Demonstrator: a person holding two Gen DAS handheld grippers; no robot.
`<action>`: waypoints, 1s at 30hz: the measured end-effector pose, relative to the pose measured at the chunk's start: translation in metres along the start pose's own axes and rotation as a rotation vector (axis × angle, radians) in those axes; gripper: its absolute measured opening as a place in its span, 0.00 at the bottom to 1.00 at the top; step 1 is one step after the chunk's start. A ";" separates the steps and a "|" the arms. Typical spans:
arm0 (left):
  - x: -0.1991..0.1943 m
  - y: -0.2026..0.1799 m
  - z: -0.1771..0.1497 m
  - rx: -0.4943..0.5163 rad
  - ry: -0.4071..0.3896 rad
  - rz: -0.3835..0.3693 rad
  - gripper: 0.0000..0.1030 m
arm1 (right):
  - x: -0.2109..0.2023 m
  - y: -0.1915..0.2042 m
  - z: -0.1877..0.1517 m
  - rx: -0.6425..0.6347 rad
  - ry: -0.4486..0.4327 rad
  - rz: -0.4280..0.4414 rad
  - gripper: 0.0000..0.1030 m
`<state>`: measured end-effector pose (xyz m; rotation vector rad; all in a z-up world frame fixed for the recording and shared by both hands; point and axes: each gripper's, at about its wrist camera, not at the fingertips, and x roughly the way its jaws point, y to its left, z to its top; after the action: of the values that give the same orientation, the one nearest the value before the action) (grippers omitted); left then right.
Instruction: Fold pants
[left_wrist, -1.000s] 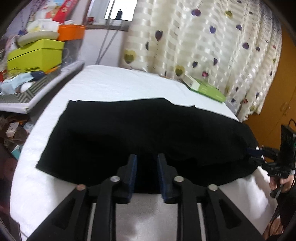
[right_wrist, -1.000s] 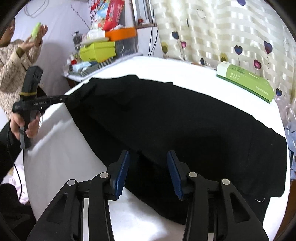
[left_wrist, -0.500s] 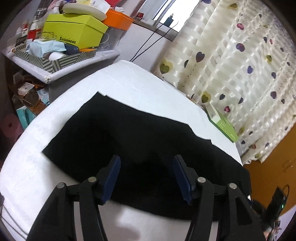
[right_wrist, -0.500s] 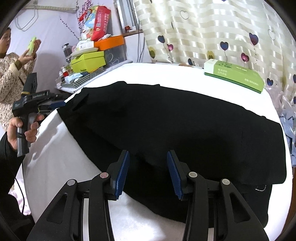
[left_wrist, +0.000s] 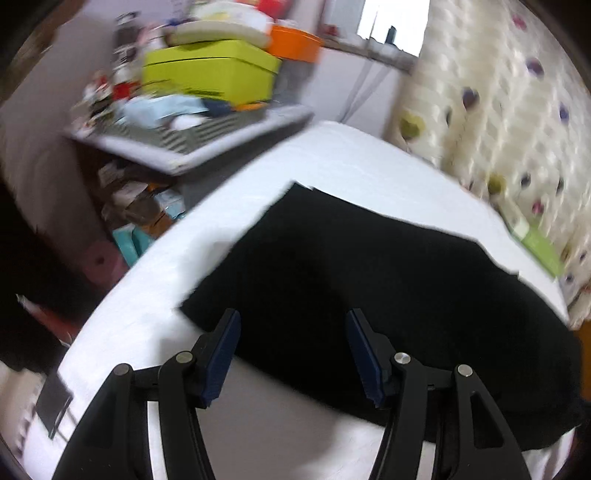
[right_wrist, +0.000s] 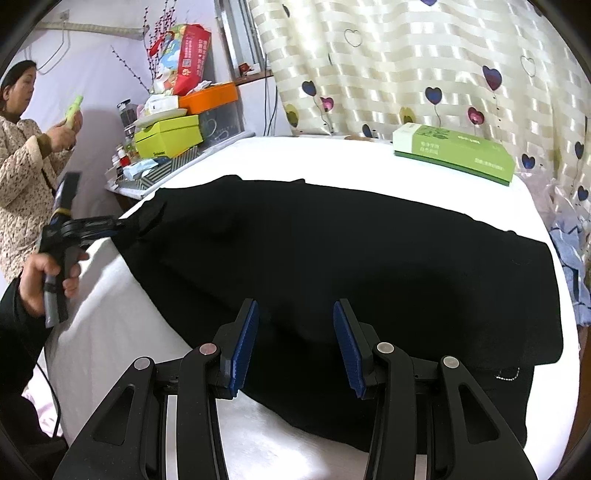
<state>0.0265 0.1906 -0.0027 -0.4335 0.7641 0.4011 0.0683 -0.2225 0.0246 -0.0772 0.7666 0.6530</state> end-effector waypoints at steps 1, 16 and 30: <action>-0.004 0.006 0.000 -0.027 -0.005 -0.025 0.60 | 0.001 -0.001 0.000 0.004 0.000 -0.001 0.42; 0.031 -0.095 0.005 0.169 0.086 -0.024 0.60 | 0.004 0.001 0.001 0.015 -0.020 0.019 0.42; 0.013 -0.030 0.000 -0.017 -0.010 -0.033 0.60 | 0.004 -0.004 -0.002 0.031 -0.035 0.017 0.42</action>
<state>0.0499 0.1675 -0.0052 -0.4589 0.7436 0.3786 0.0718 -0.2241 0.0194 -0.0309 0.7446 0.6567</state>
